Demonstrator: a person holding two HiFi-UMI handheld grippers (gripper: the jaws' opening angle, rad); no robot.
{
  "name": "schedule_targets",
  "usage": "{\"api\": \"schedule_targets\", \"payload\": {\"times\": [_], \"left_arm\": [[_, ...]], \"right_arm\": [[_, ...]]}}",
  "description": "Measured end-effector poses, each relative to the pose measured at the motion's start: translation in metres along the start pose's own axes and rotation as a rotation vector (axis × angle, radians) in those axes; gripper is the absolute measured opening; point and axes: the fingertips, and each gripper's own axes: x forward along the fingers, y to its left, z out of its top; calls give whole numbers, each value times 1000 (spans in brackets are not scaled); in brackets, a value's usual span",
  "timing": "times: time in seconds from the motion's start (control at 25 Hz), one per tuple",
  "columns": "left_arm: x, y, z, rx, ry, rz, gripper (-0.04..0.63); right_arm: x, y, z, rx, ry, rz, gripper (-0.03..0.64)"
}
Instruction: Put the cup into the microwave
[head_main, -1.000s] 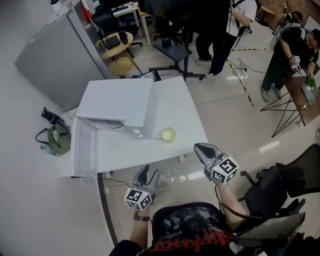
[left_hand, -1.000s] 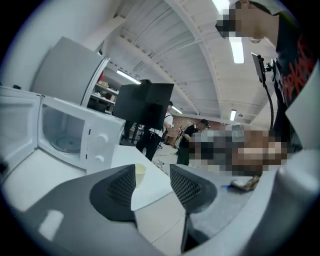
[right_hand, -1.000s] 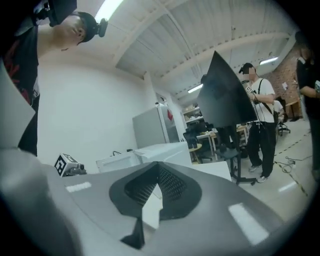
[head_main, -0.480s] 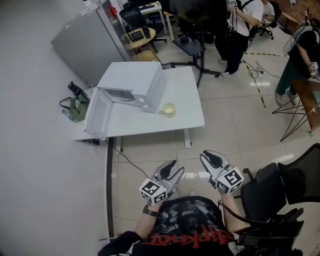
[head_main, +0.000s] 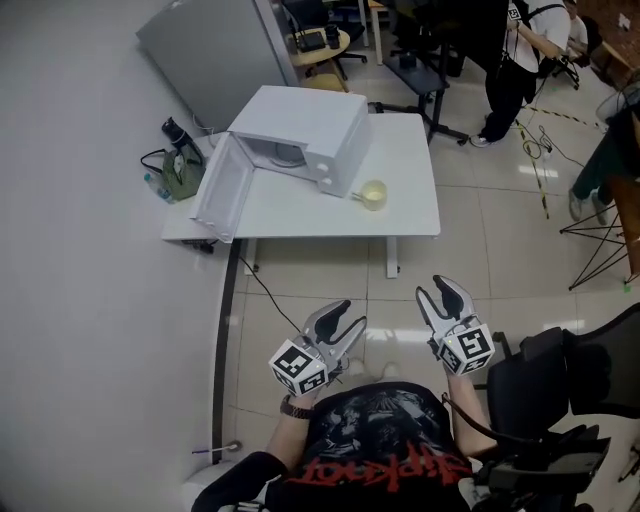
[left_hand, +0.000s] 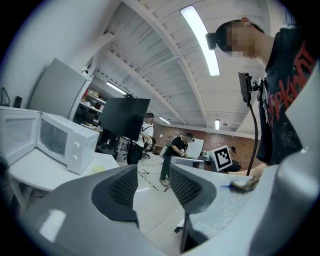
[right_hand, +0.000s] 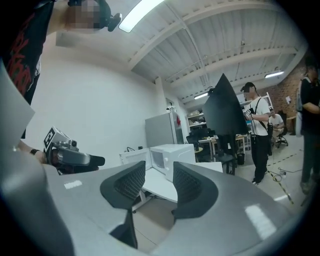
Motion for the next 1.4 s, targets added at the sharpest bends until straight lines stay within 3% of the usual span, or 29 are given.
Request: {"api": "schedule_targets", "payload": {"times": [0.28, 0.4, 0.56, 0.68, 0.96, 1.12, 1.28, 1.4], "left_arm": [[-57, 49, 5, -65, -73, 72, 195], [-57, 77, 12, -76, -69, 76, 195], [-24, 106, 12, -65, -54, 4, 195], [-3, 134, 13, -63, -38, -6, 195], [68, 206, 34, -45, 30, 46, 193], [88, 233, 47, -52, 53, 95, 193], [112, 266, 43, -77, 94, 116, 193], [106, 290, 31, -124, 125, 146, 193]], "right_arm": [[43, 29, -7, -51, 117, -53, 192], [65, 34, -13, -31, 141, -52, 192], [83, 9, -29, -36, 170, -103, 193], [109, -17, -48, -31, 200, -119, 201], [184, -111, -104, -81, 328, -119, 244], [219, -134, -142, -97, 410, -60, 272], [256, -166, -152, -118, 411, -68, 284], [279, -164, -175, -118, 465, -47, 315]]}}
